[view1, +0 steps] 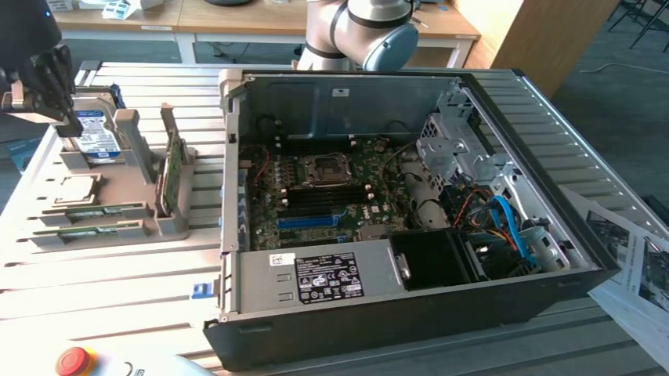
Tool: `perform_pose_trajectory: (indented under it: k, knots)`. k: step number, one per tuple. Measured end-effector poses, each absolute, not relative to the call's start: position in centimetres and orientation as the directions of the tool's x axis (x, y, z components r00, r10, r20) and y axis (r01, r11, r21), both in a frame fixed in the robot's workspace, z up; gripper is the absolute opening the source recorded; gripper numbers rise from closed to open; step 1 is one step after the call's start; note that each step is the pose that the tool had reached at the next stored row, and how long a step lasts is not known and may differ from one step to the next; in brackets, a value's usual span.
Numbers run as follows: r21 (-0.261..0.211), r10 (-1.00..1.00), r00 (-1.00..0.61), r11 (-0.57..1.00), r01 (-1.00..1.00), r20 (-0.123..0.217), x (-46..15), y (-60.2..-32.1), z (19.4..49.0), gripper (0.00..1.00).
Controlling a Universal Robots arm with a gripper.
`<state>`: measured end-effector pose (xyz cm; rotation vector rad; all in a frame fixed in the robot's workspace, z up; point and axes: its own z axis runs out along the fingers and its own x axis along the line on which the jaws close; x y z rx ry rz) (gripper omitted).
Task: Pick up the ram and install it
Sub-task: 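Pick up the ram and move it above insertion slot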
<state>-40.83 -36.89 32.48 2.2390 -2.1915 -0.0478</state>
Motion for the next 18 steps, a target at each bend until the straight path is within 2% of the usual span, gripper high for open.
perform_pose_trajectory:
  k: [18]
  knots:
    - [0.027, -1.0, 0.021, -0.022, -0.999, -0.016, -41.0, -36.9, 30.5, 0.11]
